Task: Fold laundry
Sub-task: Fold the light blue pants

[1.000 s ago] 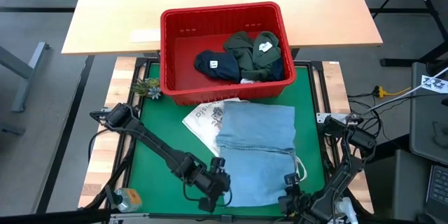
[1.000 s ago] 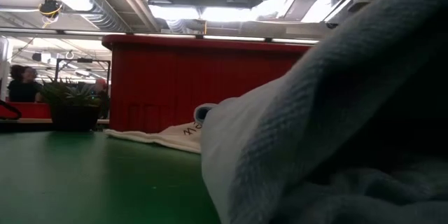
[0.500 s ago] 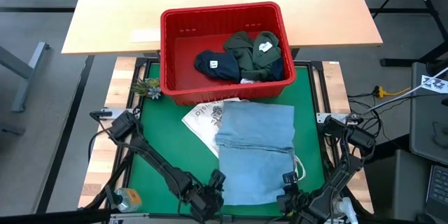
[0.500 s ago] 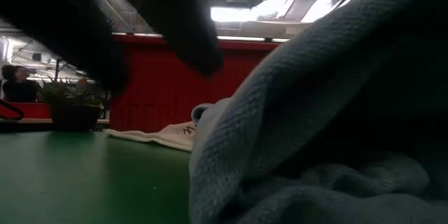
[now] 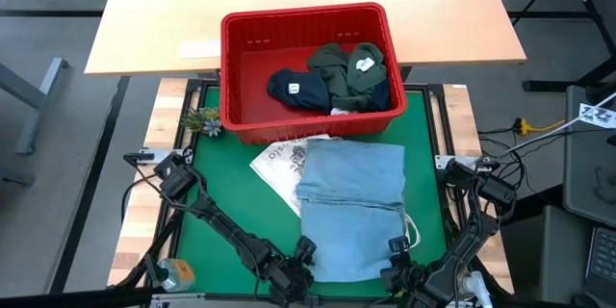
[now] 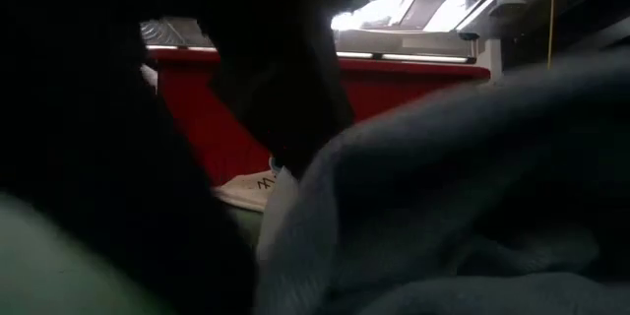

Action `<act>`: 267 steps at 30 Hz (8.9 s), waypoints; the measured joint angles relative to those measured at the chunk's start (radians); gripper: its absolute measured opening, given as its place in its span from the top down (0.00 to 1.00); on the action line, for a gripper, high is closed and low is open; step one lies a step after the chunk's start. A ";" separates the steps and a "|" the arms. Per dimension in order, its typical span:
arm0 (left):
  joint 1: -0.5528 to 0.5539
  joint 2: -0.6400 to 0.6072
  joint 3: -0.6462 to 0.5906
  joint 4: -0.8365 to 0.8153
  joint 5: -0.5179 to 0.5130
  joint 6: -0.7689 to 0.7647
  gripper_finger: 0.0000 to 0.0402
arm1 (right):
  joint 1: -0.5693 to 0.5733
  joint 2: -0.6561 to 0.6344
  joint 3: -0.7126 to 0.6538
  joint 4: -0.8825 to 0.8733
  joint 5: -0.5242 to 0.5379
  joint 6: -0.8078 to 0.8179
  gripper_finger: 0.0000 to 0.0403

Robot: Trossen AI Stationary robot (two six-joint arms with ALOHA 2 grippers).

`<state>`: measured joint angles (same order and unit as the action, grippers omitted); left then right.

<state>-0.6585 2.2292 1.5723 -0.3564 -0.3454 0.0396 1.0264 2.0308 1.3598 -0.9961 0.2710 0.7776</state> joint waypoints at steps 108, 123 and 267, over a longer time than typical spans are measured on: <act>0.574 -0.336 0.001 -0.516 -0.289 -0.428 0.90 | -0.867 -0.781 -0.410 -0.212 0.128 -0.158 0.88; 0.576 -0.336 0.000 -0.523 -0.329 -0.429 0.75 | -0.870 -0.780 -0.410 -0.194 0.167 -0.210 0.80; 0.689 -0.166 -0.312 0.170 -0.202 -0.529 0.76 | -0.869 -0.593 -0.838 0.401 0.417 0.216 0.49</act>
<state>0.0307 2.0636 1.2602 -0.1862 -0.5476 -0.4891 0.1574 1.4373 0.5220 -0.5955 0.6885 0.9934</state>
